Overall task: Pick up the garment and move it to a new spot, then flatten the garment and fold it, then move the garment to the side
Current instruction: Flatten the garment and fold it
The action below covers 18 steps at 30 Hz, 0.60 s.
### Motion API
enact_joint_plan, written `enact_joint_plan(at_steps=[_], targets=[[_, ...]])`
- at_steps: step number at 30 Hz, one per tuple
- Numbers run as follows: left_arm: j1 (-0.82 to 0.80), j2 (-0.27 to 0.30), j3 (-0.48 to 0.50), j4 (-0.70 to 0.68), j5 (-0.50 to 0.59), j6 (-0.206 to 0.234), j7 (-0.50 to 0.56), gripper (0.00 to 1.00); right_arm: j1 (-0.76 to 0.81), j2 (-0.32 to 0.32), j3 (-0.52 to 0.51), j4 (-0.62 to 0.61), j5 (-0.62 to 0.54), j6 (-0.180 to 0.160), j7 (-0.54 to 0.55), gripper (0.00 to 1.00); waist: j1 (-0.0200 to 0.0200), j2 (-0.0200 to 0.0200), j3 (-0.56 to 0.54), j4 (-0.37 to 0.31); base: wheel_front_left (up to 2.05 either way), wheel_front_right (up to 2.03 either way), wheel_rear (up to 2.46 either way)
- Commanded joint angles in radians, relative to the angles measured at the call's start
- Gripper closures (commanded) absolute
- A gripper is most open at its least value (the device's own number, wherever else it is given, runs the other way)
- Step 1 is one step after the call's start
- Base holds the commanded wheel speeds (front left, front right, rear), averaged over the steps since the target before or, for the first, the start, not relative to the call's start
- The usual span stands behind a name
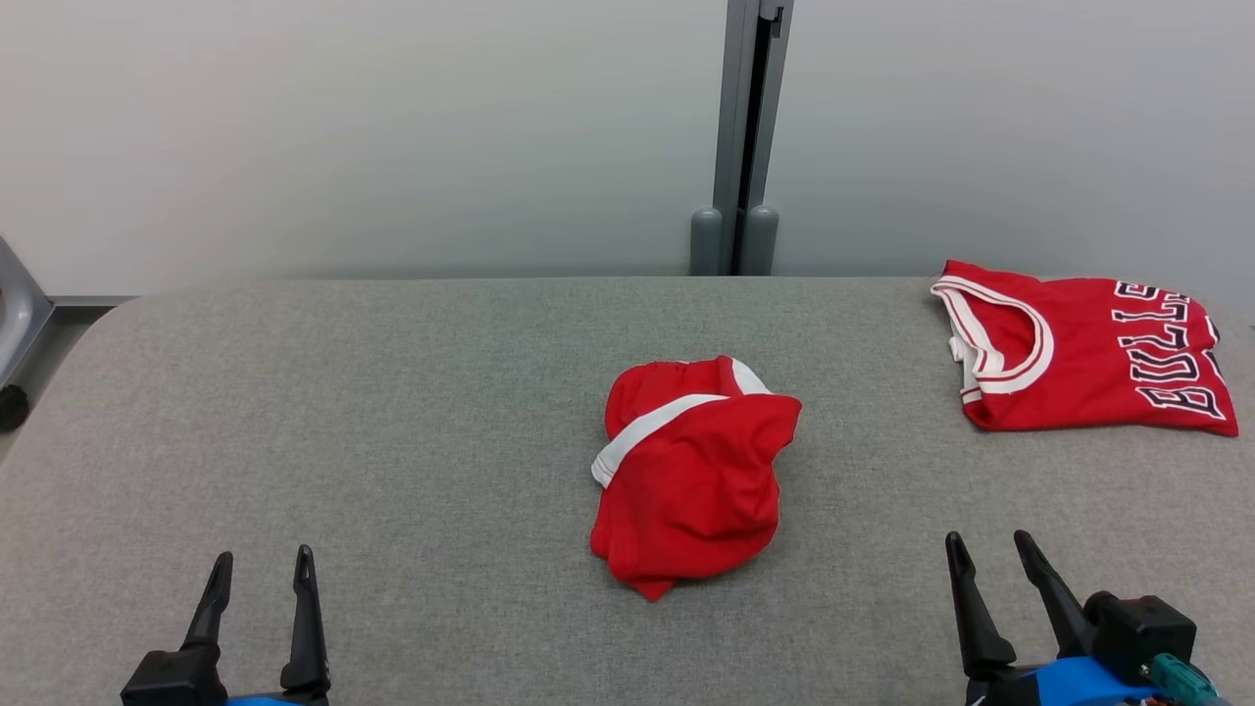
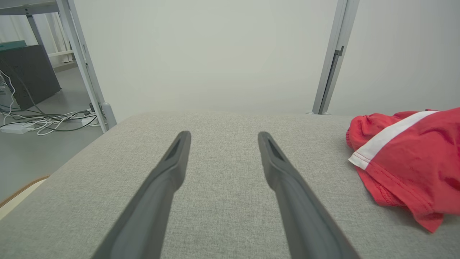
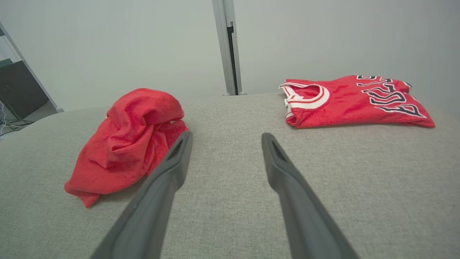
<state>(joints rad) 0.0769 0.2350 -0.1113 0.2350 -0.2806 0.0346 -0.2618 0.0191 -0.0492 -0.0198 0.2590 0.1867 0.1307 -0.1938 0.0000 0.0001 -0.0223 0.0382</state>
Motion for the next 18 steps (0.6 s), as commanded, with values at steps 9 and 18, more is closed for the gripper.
enact_joint_plan(at_steps=[9, 18], targets=[[-0.006, -0.006, 0.009, 0.004, 0.010, -0.008, -0.004, 0.00, 0.006, -0.003, -0.003, 0.002, -0.002, 0.000, 0.001, 0.00, 0.0000, -0.0001, -0.002, 0.001, 0.00, 0.00, 0.00], [-0.013, -0.009, 0.017, 0.009, 0.014, -0.014, -0.004, 0.00, 0.004, -0.003, -0.005, 0.006, 0.001, 0.000, 0.002, 0.00, 0.0000, -0.0001, 0.000, 0.005, 0.00, 0.00, 0.00]])
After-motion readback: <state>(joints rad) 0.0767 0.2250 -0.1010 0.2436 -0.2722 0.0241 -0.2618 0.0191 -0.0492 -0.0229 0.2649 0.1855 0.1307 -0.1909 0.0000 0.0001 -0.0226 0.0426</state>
